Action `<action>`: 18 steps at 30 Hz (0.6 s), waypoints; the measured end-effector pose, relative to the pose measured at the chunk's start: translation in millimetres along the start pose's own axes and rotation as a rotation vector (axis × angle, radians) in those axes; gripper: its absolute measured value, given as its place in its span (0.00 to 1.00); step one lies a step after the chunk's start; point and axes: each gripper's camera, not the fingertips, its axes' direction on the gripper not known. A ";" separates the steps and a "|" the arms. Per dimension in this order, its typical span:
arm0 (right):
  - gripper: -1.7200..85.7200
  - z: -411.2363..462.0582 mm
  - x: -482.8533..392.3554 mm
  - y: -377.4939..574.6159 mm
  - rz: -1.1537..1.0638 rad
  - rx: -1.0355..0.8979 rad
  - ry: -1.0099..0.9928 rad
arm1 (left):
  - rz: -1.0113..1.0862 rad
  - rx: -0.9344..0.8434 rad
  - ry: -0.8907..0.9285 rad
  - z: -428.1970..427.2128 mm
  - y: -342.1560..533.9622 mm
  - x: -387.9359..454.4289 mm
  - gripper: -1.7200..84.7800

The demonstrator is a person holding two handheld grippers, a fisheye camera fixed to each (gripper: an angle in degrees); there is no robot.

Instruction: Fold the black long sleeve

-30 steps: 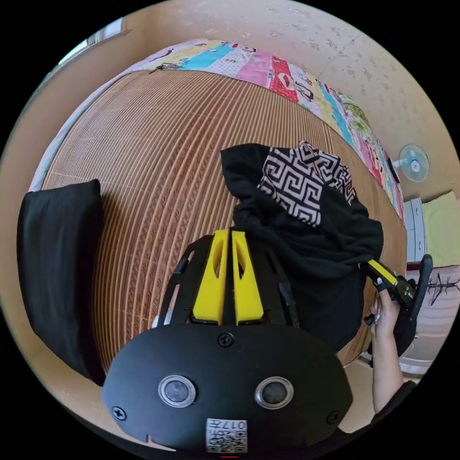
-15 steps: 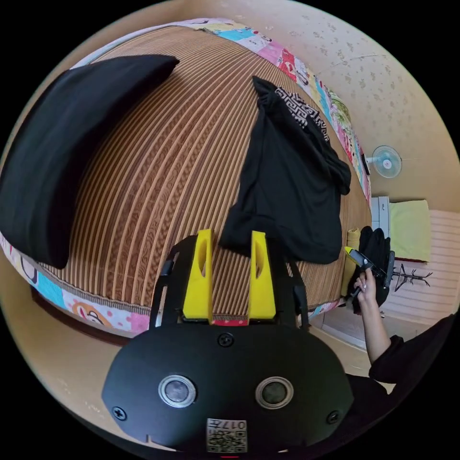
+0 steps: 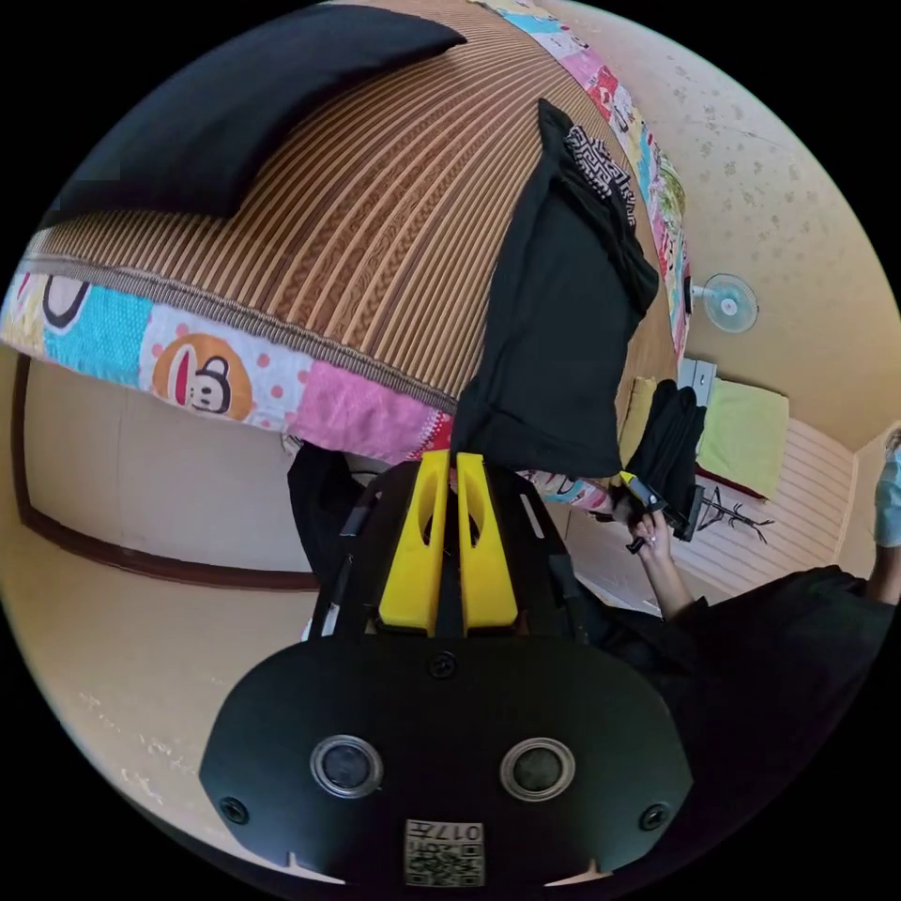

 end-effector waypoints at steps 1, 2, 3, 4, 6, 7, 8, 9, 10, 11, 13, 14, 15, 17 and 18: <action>0.03 -0.3 -1.7 -1.6 0.004 -0.007 -0.002 | -0.005 0.001 0.004 -2.6 2.2 -2.0 0.02; 0.03 -1.8 -4.3 -3.0 0.024 -0.018 -0.023 | 0.001 0.006 0.014 -5.9 4.4 -2.5 0.01; 0.03 -6.1 -6.5 -0.5 0.039 -0.019 -0.060 | 0.005 0.010 0.024 -7.8 5.9 -2.5 0.01; 0.03 -13.3 -7.6 6.4 0.055 -0.015 -0.083 | 0.011 0.014 0.053 -11.7 9.8 -3.1 0.01; 0.02 -29.9 -1.2 24.5 0.098 -0.010 -0.144 | 0.008 0.005 0.098 -17.2 19.0 -6.3 0.01; 0.02 -43.0 9.1 42.0 0.141 -0.008 -0.201 | -0.004 -0.011 0.127 -20.4 29.2 -10.4 0.01; 0.02 -48.1 14.6 51.5 0.159 -0.018 -0.226 | -0.030 -0.029 0.151 -22.3 43.4 -16.9 0.01; 0.02 -54.2 25.0 71.7 0.190 -0.068 -0.236 | -0.049 -0.042 0.156 -22.1 51.7 -21.1 0.01; 0.02 -57.4 33.4 92.9 0.213 -0.131 -0.202 | -0.098 -0.072 0.154 -19.6 68.7 -31.1 0.01; 0.02 -58.4 36.9 102.9 0.222 -0.164 -0.191 | -0.141 -0.103 0.164 -16.0 85.4 -41.7 0.01; 0.02 -65.6 45.7 124.8 0.274 -0.231 -0.225 | -0.179 -0.118 0.228 -15.1 103.4 -54.4 0.01; 0.02 -78.0 47.9 128.8 0.301 -0.205 -0.292 | -0.192 -0.080 0.307 -20.0 108.2 -59.4 0.01; 0.02 -91.4 47.4 123.3 0.313 -0.151 -0.352 | -0.195 -0.052 0.359 -23.2 108.1 -61.1 0.01; 0.02 -107.2 43.1 100.0 0.304 -0.051 -0.395 | -0.165 0.097 0.563 -35.8 90.9 -61.5 0.01; 0.02 -114.6 40.4 77.7 0.289 0.025 -0.406 | -0.153 0.139 0.611 -38.5 82.8 -61.0 0.01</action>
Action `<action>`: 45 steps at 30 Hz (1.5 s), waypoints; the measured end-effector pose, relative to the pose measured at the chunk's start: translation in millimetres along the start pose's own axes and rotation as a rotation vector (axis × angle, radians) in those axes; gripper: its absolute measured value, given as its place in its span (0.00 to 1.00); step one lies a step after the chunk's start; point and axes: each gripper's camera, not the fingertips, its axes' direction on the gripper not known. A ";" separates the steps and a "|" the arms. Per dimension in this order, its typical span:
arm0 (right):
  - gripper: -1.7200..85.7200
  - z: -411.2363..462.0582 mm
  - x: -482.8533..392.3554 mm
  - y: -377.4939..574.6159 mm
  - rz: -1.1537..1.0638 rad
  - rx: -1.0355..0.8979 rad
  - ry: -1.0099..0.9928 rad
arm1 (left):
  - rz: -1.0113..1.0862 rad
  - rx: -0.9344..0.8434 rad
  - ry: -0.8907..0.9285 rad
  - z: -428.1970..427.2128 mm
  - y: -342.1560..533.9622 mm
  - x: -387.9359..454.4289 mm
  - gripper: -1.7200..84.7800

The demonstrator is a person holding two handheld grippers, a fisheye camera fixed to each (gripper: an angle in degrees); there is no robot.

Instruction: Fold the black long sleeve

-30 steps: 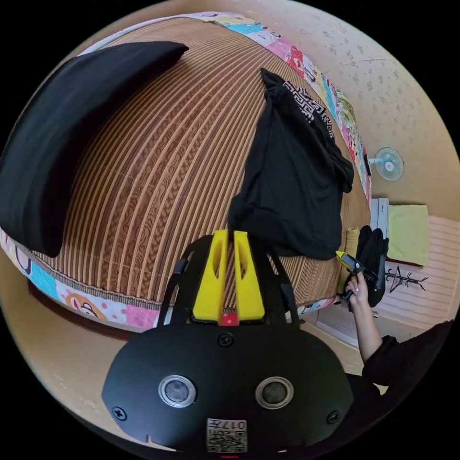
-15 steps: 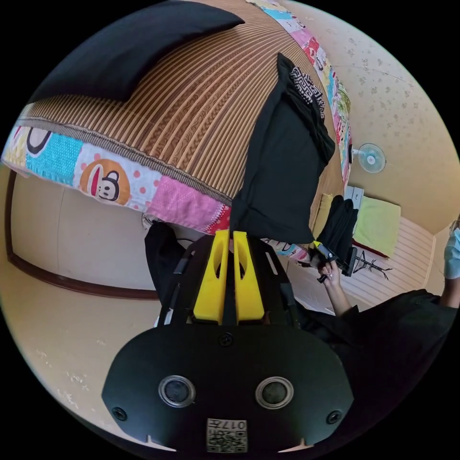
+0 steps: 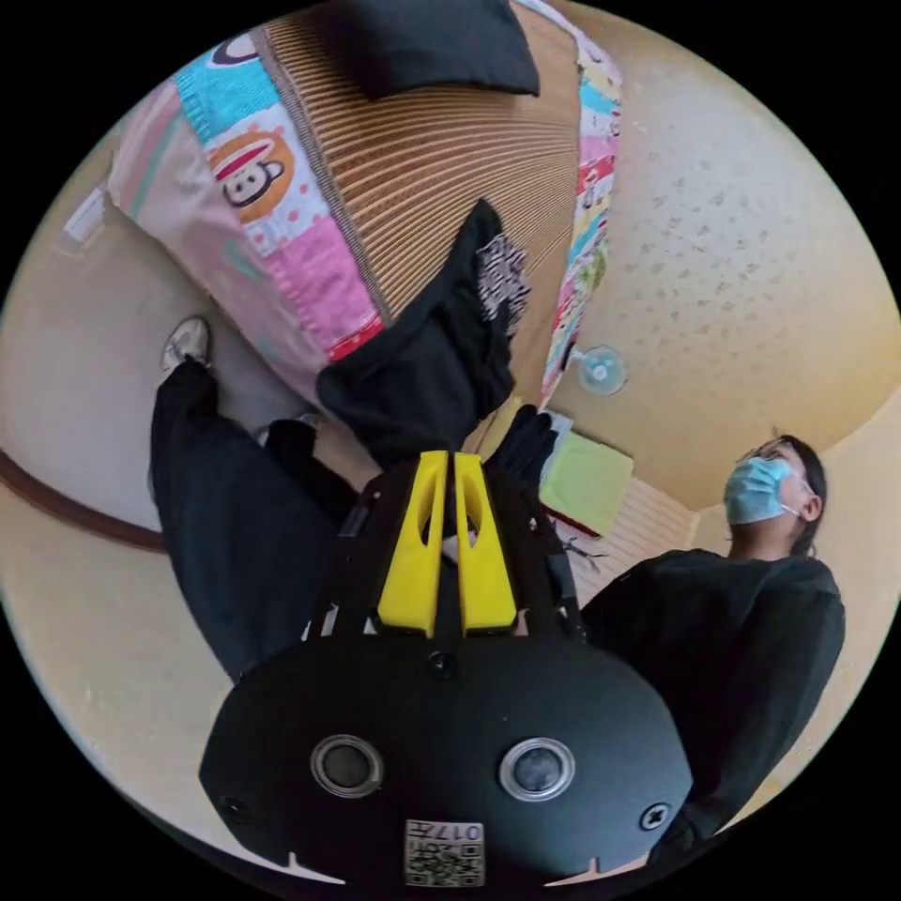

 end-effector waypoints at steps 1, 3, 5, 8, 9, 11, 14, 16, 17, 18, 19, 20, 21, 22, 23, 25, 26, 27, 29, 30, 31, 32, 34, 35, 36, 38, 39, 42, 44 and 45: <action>0.02 -0.7 -5.4 -12.0 -0.015 0.031 -0.008 | 0.038 0.055 0.099 1.1 -19.0 5.5 0.01; 0.02 1.9 -29.3 -65.0 -0.087 0.175 -0.013 | 0.102 0.115 0.197 7.7 -54.9 14.6 0.01; 0.02 9.8 -46.8 -107.0 -0.122 0.277 0.002 | 0.165 0.153 0.227 24.0 -111.0 25.2 0.01; 0.02 35.4 -71.9 -179.4 -0.145 0.412 0.018 | 0.181 0.189 0.203 55.0 -184.8 34.1 0.02; 0.03 48.7 -79.8 -206.6 -0.139 0.445 0.035 | 0.180 0.198 0.201 62.0 -197.9 35.3 0.02; 0.03 69.6 -93.2 -241.0 -0.176 0.466 0.074 | 0.214 0.225 0.136 84.9 -239.5 43.7 0.03; 0.04 90.6 -120.8 -262.4 -0.190 0.442 0.189 | 0.248 0.254 -0.062 95.5 -254.4 52.3 0.07; 0.05 99.3 -154.6 -237.3 -0.301 0.436 0.263 | 0.243 0.269 -0.139 98.7 -241.1 48.1 0.10; 0.05 103.5 -162.1 -229.0 -0.330 0.423 0.282 | 0.238 0.264 -0.201 102.2 -226.5 42.0 0.11; 0.05 115.4 -174.8 -210.5 -0.385 0.387 0.315 | 0.231 0.261 -0.239 104.6 -217.8 38.0 0.12; 0.05 131.1 -184.0 -192.0 -0.435 0.338 0.337 | 0.211 0.250 -0.323 110.1 -199.5 28.6 0.13; 0.05 140.4 -187.5 -183.3 -0.457 0.307 0.346 | 0.182 0.237 -0.399 116.9 -179.7 16.8 0.14; 0.05 161.3 -193.0 -167.1 -0.491 0.235 0.368 | 0.170 0.229 -0.429 120.8 -170.1 10.6 0.14; 0.05 182.7 -196.2 -151.7 -0.509 0.172 0.393 | 0.144 0.201 -0.471 129.3 -153.0 -2.8 0.16; 0.05 192.2 -197.0 -144.6 -0.514 0.151 0.403 | 0.109 0.169 -0.493 138.2 -139.0 -16.9 0.16; 0.05 215.1 -194.4 -127.9 -0.506 0.111 0.409 | 0.107 0.162 -0.458 148.6 -120.6 -32.0 0.16; 0.05 224.9 -187.5 -122.5 -0.465 0.094 0.385 | 0.097 0.163 -0.436 154.6 -114.5 -39.9 0.16; 0.05 230.9 -178.0 -121.1 -0.403 0.076 0.335 | 0.093 0.159 -0.420 157.8 -113.5 -43.5 0.15; 0.05 232.6 -164.5 -121.3 -0.327 0.073 0.243 | 0.056 0.126 -0.385 174.4 -117.5 -55.4 0.13; 0.05 230.3 -158.2 -121.6 -0.296 0.086 0.199 | 0.044 0.114 -0.395 179.9 -119.2 -57.2 0.12; 0.05 228.6 -156.0 -122.2 -0.283 0.093 0.187 | 0.039 0.106 -0.426 190.6 -121.5 -56.2 0.09; 0.05 224.0 -152.9 -124.5 -0.263 0.101 0.177 | 0.050 0.127 -0.460 198.8 -121.6 -49.0 0.07; 0.05 209.5 -151.6 -129.2 -0.255 0.122 0.188 | 0.098 0.172 -0.460 210.6 -121.1 -30.2 0.05; 0.05 204.5 -151.6 -129.8 -0.258 0.133 0.193 | 0.179 0.189 -0.395 221.0 -121.4 -11.8 0.04; 0.05 193.8 -151.6 -130.5 -0.266 0.153 0.204 | 0.222 0.190 -0.363 227.9 -121.5 -1.1 0.04; 0.05 176.5 -149.8 -130.7 -0.269 0.184 0.219 | 0.393 0.163 -0.291 271.5 -116.8 49.3 0.03; 0.05 164.9 -146.9 -130.0 -0.264 0.206 0.226 | 0.443 0.144 -0.282 287.6 -113.8 63.4 0.03; 0.04 138.3 -132.3 -125.8 -0.225 0.252 0.227 | 0.680 0.010 -0.261 386.9 -87.9 125.1 0.03; 0.04 126.8 -118.1 -122.2 -0.187 0.265 0.229 | 0.819 -0.162 -0.217 479.6 -62.1 149.8 0.03; 0.04 121.2 -106.4 -119.3 -0.153 0.265 0.235 | 0.838 -0.217 -0.207 502.2 -56.4 151.7 0.03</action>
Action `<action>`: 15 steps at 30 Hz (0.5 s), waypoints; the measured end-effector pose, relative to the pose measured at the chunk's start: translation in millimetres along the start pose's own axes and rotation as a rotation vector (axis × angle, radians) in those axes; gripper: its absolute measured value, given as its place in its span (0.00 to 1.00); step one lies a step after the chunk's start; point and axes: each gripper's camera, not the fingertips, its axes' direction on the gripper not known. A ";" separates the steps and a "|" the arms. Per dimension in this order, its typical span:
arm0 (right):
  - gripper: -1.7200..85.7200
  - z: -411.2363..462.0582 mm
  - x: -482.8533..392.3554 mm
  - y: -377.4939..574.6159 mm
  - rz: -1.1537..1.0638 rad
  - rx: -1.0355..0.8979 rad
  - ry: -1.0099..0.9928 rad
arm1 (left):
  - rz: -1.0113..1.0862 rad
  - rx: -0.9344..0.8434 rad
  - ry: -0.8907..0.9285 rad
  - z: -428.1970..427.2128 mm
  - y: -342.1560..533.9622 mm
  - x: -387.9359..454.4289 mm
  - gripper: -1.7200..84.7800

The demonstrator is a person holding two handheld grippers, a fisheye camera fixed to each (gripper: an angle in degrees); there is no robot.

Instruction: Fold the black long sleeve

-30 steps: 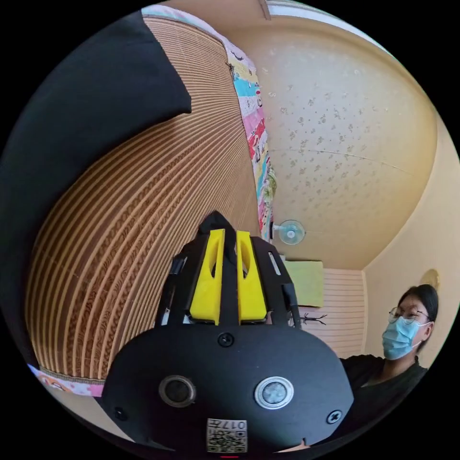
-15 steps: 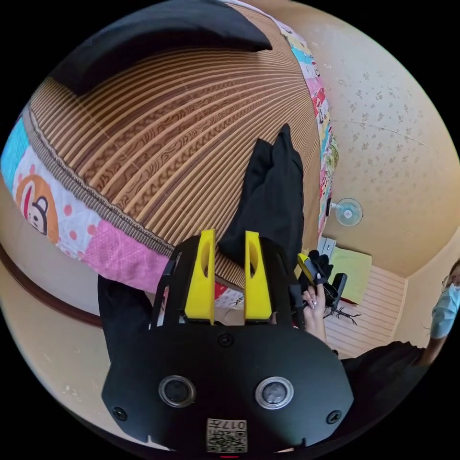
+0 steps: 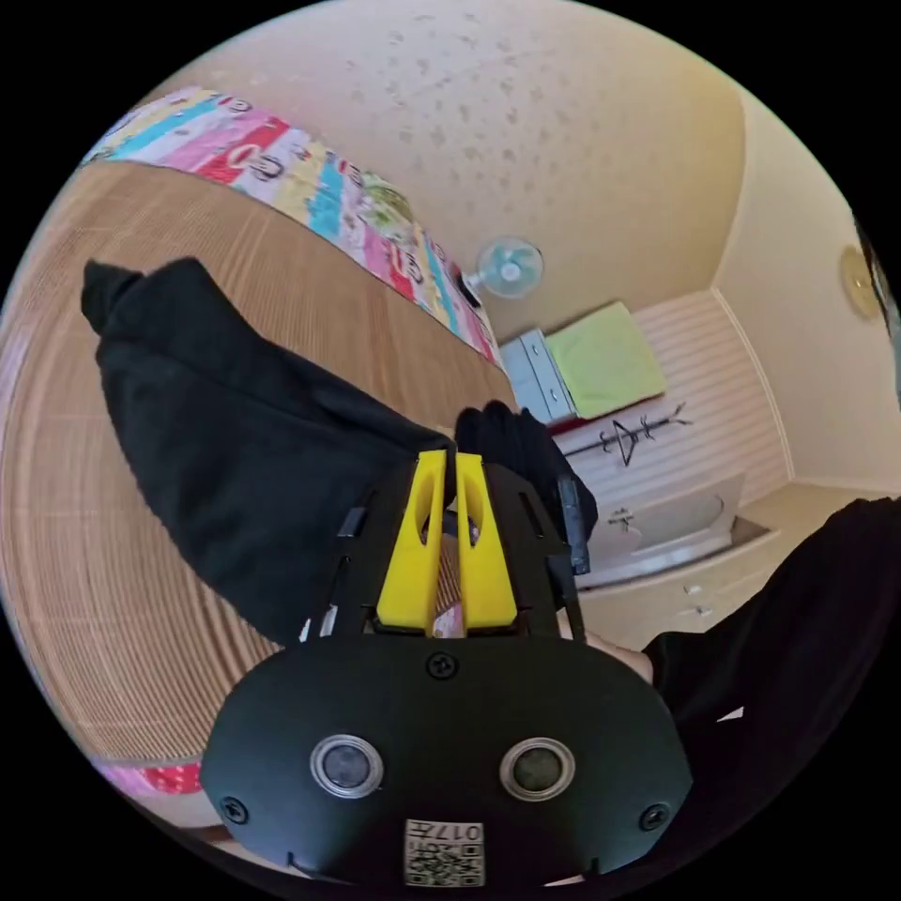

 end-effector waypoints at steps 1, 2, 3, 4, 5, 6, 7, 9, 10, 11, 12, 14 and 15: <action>0.04 -3.1 14.2 5.2 0.042 -0.011 0.007 | 0.028 -0.107 0.050 44.8 -4.5 12.2 0.04; 0.04 -4.7 21.5 8.4 0.063 -0.016 0.006 | 0.043 -0.209 0.084 82.9 -3.6 20.7 0.05; 0.04 -8.3 36.5 16.0 0.103 -0.026 -0.005 | 0.049 -0.244 0.092 97.0 -1.0 23.9 0.06; 0.04 -12.4 51.4 24.7 0.140 -0.034 -0.015 | 0.059 -0.270 0.092 113.0 7.6 28.8 0.08; 0.05 -14.2 58.7 29.3 0.159 -0.040 -0.018 | 0.074 -0.262 0.089 116.9 18.0 31.5 0.09; 0.05 -17.4 72.7 38.8 0.191 -0.057 -0.024 | 0.086 -0.255 0.090 116.1 23.5 32.1 0.09; 0.05 -19.8 84.5 47.7 0.213 -0.074 -0.027 | 0.106 -0.234 0.098 109.9 34.8 30.8 0.09; 0.06 -22.1 99.5 59.8 0.242 -0.102 -0.035 | 0.073 -0.178 0.039 91.6 52.2 20.0 0.09; 0.06 -22.5 103.8 63.5 0.251 -0.111 -0.043 | 0.016 -0.136 -0.049 77.3 63.9 7.4 0.10; 0.06 -22.5 111.3 70.4 0.266 -0.130 -0.079 | -0.061 -0.109 -0.160 64.6 75.3 -9.6 0.11; 0.07 -21.0 116.8 76.3 0.273 -0.147 -0.145 | -0.104 -0.105 -0.217 59.8 80.5 -19.4 0.12; 0.09 -17.0 123.0 85.2 0.279 -0.159 -0.285 | -0.314 -0.156 -0.372 56.3 97.7 -65.3 0.16; 0.11 -12.7 126.5 91.7 0.297 -0.162 -0.372 | -0.361 -0.178 -0.373 59.7 101.4 -76.8 0.17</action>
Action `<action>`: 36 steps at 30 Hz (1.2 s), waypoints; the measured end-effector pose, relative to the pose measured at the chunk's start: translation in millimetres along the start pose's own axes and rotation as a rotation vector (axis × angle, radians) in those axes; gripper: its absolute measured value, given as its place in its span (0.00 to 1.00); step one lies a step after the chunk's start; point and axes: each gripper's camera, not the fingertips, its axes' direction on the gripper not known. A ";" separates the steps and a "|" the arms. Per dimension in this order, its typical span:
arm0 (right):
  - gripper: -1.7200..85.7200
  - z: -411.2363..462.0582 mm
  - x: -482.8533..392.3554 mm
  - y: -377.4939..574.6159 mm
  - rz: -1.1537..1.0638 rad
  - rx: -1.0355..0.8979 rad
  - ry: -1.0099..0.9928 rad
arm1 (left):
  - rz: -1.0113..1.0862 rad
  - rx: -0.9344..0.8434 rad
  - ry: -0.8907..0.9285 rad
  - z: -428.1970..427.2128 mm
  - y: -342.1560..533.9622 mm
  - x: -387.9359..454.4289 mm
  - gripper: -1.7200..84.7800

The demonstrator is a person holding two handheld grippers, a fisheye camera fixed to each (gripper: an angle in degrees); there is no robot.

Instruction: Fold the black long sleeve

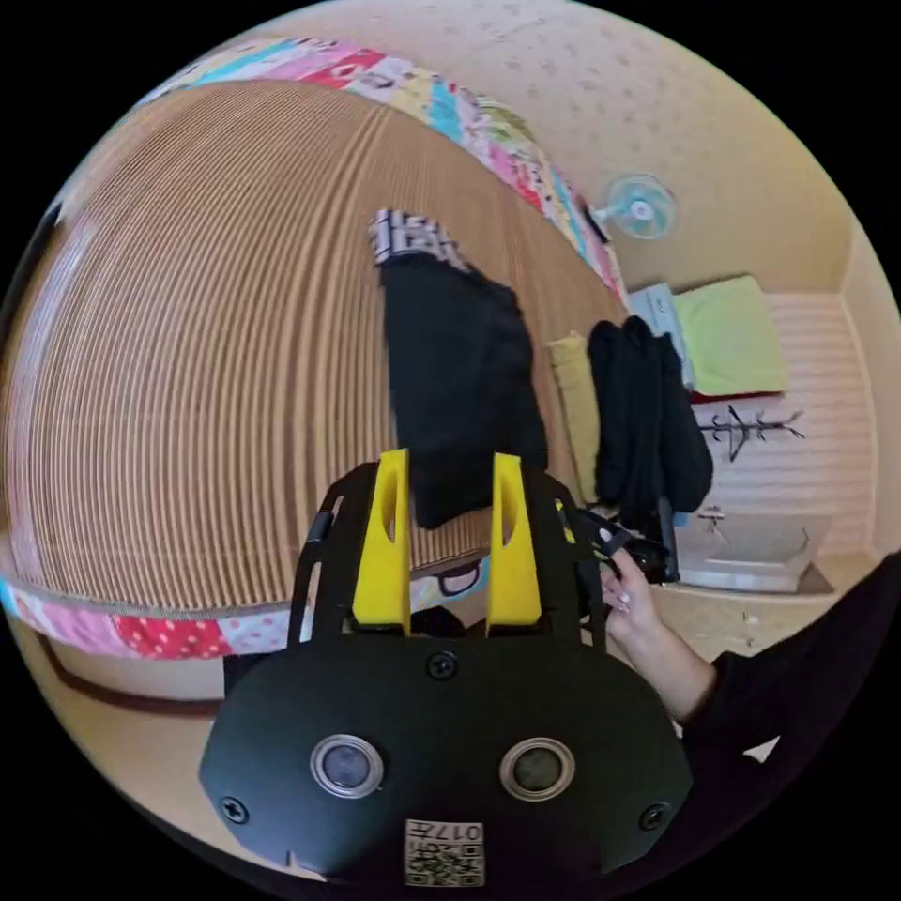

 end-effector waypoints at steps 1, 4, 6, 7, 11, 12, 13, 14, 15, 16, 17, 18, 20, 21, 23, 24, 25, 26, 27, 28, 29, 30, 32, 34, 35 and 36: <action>0.12 2.7 3.3 2.1 0.010 -0.006 -0.040 | -0.056 -0.066 0.047 18.7 -2.7 -14.9 0.18; 0.17 26.4 19.4 9.8 0.079 -0.059 -0.233 | -0.127 -0.080 0.124 37.4 -6.8 -25.8 0.14; 0.19 35.8 24.1 13.8 0.125 -0.050 -0.337 | -0.120 -0.174 0.268 53.4 -11.6 -20.7 0.07; 0.20 41.9 24.5 15.3 0.147 -0.044 -0.386 | -0.146 -0.210 0.317 58.8 -7.8 -15.7 0.06; 0.22 59.0 19.5 16.2 0.188 -0.016 -0.473 | -0.083 -0.261 0.397 46.5 14.1 30.9 0.03; 0.21 64.1 17.8 15.8 0.203 -0.008 -0.523 | -0.081 -0.261 0.422 42.3 17.6 37.7 0.03; 0.20 65.6 16.1 15.8 0.206 0.000 -0.547 | -0.081 -0.265 0.467 32.7 24.9 51.9 0.03; 0.15 66.7 9.9 15.4 0.202 0.019 -0.607 | -0.079 -0.268 0.496 21.4 31.2 66.9 0.03; 0.11 68.2 -0.9 13.2 0.197 0.011 -0.670 | -0.075 -0.266 0.499 14.7 33.7 75.0 0.03; 0.08 66.2 -20.0 9.3 0.160 -0.006 -0.688 | -0.056 -0.244 0.483 -2.2 36.7 91.6 0.03; 0.07 62.9 -32.8 7.1 0.129 -0.013 -0.676 | -0.026 -0.201 0.453 -22.9 36.6 108.2 0.04; 0.06 52.6 -62.1 2.9 0.065 -0.016 -0.638 | -0.002 -0.181 0.442 -33.6 35.5 117.2 0.04; 0.06 29.2 -107.8 -3.8 -0.033 0.001 -0.611 | 0.083 -0.117 0.412 -73.6 27.9 153.4 0.05; 0.05 8.6 -135.3 -7.8 -0.102 0.028 -0.618 | 0.098 -0.100 0.402 -82.8 26.0 161.5 0.06; 0.05 -29.1 -170.3 -11.6 -0.202 0.080 -0.641 | 0.159 -0.049 0.312 -115.2 17.5 194.2 0.08; 0.05 -57.5 -188.9 -11.9 -0.264 0.122 -0.644 | 0.172 -0.047 0.278 -121.0 15.3 201.8 0.09; 0.05 -72.8 -196.7 -11.4 -0.294 0.145 -0.640 | 0.183 -0.051 0.213 -130.1 11.0 215.1 0.09; 0.05 -101.2 -206.7 -9.6 -0.341 0.188 -0.624 | 0.186 -0.056 0.169 -138.0 7.4 226.9 0.09; 0.05 -128.6 -209.5 -7.2 -0.377 0.234 -0.602 | 0.187 -0.053 0.158 -141.9 6.2 232.2 0.09; 0.05 -154.3 -204.7 -4.9 -0.403 0.285 -0.579 | 0.186 -0.041 0.148 -149.2 4.9 241.6 0.10; 0.05 -165.9 -199.4 -4.3 -0.412 0.308 -0.568 | 0.174 -0.032 0.141 -154.8 4.4 249.5 0.10; 0.06 -186.7 -181.8 -4.7 -0.416 0.348 -0.542 | 0.168 -0.030 0.138 -156.6 4.2 253.2 0.10; 0.06 -208.7 -138.6 -5.9 -0.341 0.405 -0.477 | 0.132 -0.041 0.120 -158.7 3.9 266.1 0.09; 0.07 -220.8 -64.5 -8.3 -0.164 0.414 -0.273 | 0.116 -0.050 0.107 -158.8 4.2 275.3 0.09; 0.08 -219.8 -45.4 -9.6 -0.100 0.386 -0.184 | 0.106 -0.058 0.090 -159.1 4.3 281.3 0.09; 0.10 -213.6 -6.7 -10.9 0.078 0.300 0.029 | 0.097 -0.062 0.076 -159.4 4.4 284.0 0.09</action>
